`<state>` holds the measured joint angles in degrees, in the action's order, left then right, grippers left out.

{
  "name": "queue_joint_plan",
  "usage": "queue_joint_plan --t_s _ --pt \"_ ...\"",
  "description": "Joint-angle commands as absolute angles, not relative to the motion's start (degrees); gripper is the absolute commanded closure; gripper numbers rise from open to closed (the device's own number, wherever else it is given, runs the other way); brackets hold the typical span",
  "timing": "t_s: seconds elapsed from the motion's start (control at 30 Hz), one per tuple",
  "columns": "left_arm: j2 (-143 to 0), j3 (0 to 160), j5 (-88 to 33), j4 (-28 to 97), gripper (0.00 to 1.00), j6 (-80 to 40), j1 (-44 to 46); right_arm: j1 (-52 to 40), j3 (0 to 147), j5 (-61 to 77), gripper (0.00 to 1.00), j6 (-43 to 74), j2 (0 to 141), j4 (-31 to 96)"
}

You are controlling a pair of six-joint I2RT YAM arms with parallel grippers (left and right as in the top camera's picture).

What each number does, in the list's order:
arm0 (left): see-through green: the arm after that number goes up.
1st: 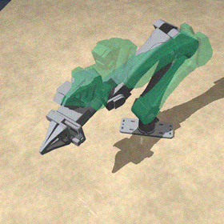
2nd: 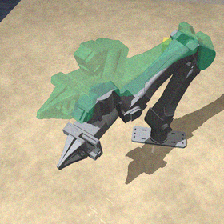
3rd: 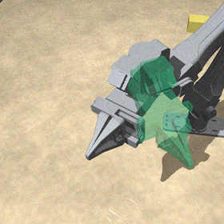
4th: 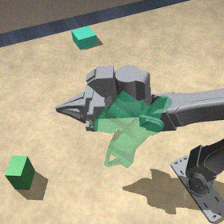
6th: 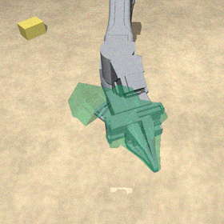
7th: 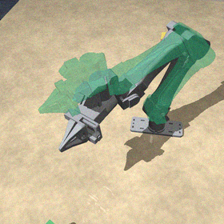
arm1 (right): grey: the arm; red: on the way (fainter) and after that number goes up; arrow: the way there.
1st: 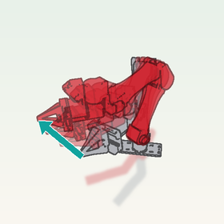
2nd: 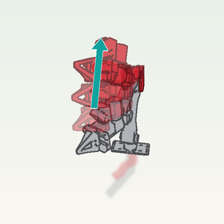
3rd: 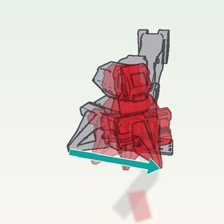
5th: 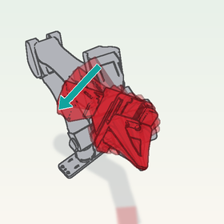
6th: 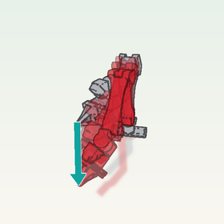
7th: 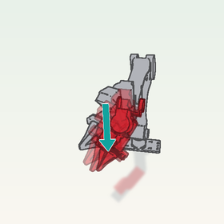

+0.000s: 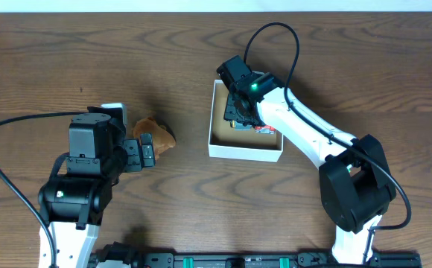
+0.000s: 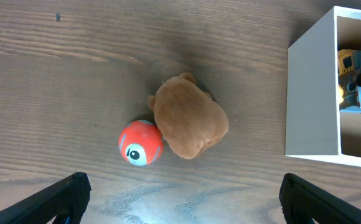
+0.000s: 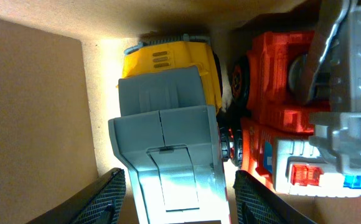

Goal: Pack container
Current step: 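Lower the dump truck into the box and open the right gripper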

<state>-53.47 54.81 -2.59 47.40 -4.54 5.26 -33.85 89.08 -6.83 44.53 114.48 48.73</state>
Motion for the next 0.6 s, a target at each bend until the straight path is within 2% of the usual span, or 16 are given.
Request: queue_joint_plan --t_s 0.0,0.23,0.57 --pt "-53.49 55.72 -2.55 47.48 0.02 -5.06 5.15 -34.2 90.32 -7.05 0.44 44.49 114.76 48.88" --pt "-53.49 55.72 -2.52 47.53 0.02 -5.06 5.15 -34.2 90.32 -7.7 0.52 45.43 114.76 48.86" --pt "-53.49 55.72 -2.55 47.51 0.02 -5.06 5.15 -34.15 90.32 -12.1 0.47 45.17 114.76 49.1"
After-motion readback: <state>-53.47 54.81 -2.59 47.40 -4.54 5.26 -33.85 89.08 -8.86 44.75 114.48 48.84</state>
